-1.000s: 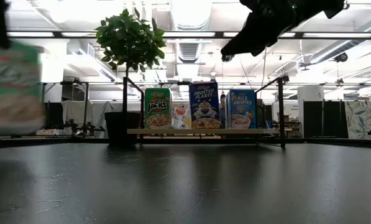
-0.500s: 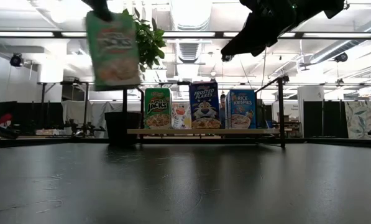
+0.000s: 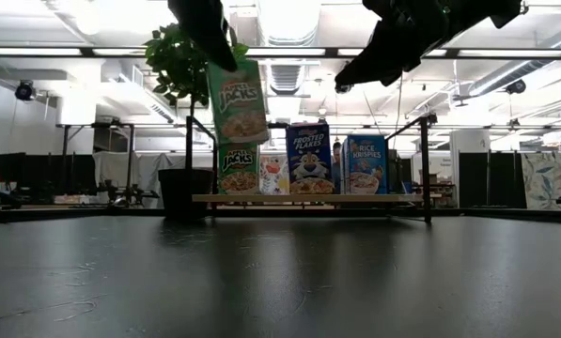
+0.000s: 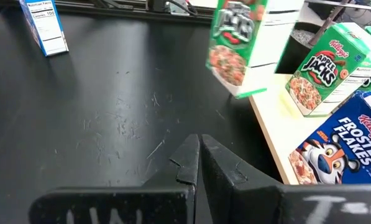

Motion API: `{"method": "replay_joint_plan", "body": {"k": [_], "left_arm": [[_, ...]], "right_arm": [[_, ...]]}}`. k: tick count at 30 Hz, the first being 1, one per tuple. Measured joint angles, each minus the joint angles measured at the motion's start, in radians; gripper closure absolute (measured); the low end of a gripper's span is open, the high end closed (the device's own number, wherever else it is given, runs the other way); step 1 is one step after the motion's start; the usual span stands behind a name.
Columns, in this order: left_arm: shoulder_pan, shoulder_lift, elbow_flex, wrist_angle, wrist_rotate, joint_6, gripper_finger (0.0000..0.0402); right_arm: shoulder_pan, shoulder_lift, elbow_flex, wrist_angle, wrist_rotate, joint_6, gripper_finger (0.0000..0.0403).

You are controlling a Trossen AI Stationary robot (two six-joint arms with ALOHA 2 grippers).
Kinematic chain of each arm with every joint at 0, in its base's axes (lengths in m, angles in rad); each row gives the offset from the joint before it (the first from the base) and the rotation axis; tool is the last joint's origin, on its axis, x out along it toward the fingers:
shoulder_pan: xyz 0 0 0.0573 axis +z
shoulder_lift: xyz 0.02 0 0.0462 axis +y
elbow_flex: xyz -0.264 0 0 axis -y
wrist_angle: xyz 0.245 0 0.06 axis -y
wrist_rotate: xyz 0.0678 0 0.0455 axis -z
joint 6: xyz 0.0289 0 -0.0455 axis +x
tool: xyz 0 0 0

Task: Stack cereal on shelf
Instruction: Put the green cereal box aligned with the green cereal boxes on the shelf

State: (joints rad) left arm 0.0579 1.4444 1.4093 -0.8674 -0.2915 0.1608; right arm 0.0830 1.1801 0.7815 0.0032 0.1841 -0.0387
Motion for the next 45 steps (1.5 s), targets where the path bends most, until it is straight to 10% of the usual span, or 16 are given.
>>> {"method": "replay_joint_plan", "body": {"k": [19,45], "left_arm": [[0.184,0.105,-0.045,0.098,0.055,0.367,0.0253],[0.259,0.177,-0.043,0.131,0.047,0.392,0.0201]], "right_arm": [[0.0,0.0,0.0,0.0,0.0,-0.002,0.0394],[0.0,0.0,0.0,-0.006,0.0,0.026,0.0394]]}}
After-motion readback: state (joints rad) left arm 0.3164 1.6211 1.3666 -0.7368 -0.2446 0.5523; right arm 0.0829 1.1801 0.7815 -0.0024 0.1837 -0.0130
